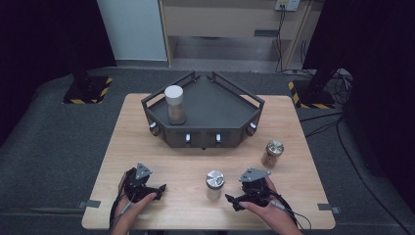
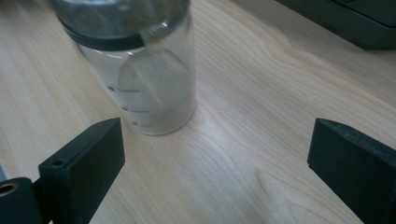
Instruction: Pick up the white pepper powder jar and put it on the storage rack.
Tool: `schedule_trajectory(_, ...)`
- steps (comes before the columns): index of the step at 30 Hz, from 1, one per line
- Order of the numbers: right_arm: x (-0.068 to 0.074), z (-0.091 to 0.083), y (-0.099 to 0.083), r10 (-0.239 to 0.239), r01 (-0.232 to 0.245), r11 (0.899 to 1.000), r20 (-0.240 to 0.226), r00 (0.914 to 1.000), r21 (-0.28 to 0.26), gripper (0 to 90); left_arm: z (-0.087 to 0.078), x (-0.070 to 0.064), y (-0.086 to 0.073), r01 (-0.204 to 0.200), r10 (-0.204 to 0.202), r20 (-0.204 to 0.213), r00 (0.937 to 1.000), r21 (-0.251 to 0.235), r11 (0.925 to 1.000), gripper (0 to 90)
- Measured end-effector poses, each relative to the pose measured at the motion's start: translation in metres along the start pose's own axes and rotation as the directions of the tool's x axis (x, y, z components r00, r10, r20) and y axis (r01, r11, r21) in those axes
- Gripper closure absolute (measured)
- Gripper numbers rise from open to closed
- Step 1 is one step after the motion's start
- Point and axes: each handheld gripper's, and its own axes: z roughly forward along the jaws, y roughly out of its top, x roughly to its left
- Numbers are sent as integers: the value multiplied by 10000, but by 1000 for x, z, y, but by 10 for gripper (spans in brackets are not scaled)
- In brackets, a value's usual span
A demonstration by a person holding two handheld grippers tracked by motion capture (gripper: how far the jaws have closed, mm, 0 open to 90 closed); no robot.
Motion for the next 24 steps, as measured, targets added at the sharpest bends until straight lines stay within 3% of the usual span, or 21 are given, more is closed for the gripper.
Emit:
schedule_trajectory(11,8,-1,12,-306,302,9994,-200,9993,-188,38,0,0,0,1,-1,0,10000,1,10000,0)
schedule_trajectory(24,15,9,25,-487,472,9985,-563,9972,-271,38,0,0,0,0,0,4,10000,6,10000,0)
